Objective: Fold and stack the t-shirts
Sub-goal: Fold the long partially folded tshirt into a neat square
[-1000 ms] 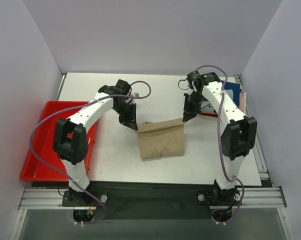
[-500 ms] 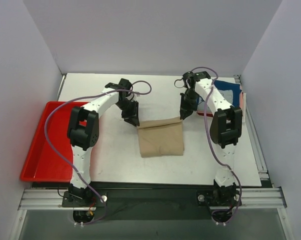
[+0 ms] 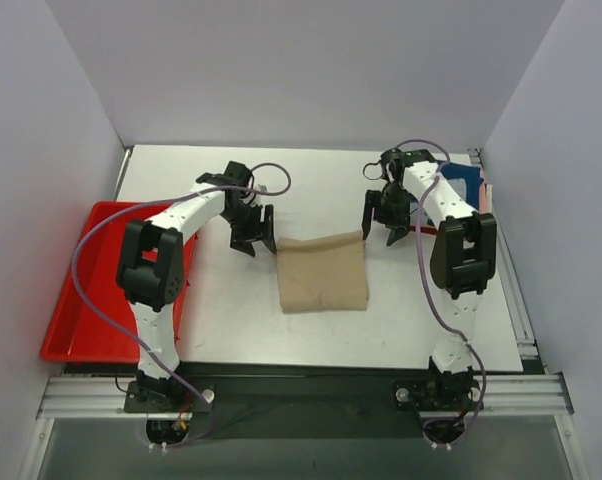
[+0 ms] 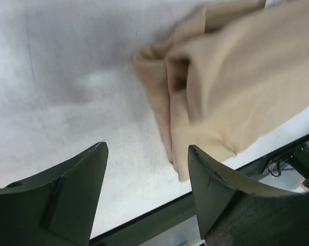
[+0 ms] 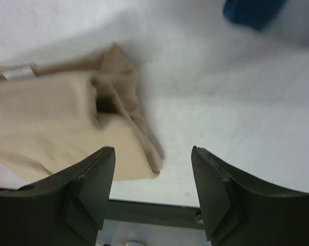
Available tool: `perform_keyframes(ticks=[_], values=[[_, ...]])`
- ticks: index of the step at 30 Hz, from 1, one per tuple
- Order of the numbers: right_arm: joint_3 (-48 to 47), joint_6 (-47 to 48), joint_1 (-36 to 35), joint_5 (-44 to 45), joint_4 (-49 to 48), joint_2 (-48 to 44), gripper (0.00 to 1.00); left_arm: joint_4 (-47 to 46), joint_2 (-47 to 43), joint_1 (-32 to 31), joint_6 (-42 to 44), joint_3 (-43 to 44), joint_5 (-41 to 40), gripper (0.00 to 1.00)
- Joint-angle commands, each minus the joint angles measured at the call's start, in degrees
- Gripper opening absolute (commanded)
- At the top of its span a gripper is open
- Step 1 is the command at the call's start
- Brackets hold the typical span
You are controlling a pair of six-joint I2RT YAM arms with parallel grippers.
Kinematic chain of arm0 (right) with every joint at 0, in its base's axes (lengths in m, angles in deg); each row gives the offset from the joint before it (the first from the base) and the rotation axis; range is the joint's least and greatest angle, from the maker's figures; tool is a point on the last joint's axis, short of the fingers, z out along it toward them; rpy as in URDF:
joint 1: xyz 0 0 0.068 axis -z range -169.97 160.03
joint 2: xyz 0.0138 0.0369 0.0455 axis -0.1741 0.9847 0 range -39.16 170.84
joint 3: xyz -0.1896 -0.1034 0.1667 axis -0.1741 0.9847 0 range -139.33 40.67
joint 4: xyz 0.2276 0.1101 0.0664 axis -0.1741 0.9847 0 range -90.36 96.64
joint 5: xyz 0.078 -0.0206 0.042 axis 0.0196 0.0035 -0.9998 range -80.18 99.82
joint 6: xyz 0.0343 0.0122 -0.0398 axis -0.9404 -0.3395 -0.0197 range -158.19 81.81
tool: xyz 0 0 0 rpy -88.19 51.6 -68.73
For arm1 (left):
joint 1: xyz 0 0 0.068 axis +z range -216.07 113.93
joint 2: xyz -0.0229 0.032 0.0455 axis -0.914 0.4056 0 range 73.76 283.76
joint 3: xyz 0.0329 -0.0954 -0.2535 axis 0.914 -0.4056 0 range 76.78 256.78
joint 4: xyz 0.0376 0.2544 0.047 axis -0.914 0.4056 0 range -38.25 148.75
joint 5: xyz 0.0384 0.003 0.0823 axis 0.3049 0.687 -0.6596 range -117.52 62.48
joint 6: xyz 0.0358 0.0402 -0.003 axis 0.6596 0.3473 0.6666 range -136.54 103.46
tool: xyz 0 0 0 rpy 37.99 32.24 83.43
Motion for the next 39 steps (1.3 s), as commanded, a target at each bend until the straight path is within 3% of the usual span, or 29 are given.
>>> perform_keyframes(ticks=[1,6,9,15,21,27,39], values=[[11.19,0.39,-0.43,-1.32,-2.31,-10.9,0.61,-6.79,-9.22,-0.62,-1.49,-6.9,1.64,0.74],[26.25,-2.42,-0.43,-3.44,-6.72,-24.16,0.61,-14.0,-21.94,-1.77,-4.3,-21.29,-1.08,0.8],[33.64,-3.22,-0.51,-5.01,-8.82,-29.36,0.6,-16.91,-26.18,-2.2,-5.54,-25.8,1.36,0.82],[45.94,-5.68,-1.48,-10.29,-15.68,-32.45,0.43,-17.88,-24.18,-7.37,-4.31,-30.82,4.01,0.7],[50.79,-6.12,-3.94,-10.03,-20.25,-31.05,0.42,-19.73,-20.93,-13.88,-3.87,-30.65,2.7,0.59],[53.17,-6.91,-6.48,-8.89,-24.03,-28.86,0.43,-17.62,-17.68,-15.3,-4.05,-30.47,1.38,0.55],[53.52,-7.61,-9.04,-7.31,-26.32,-24.99,0.36,-18.23,-13.63,-18.11,-4.4,-30.3,1.38,0.55]])
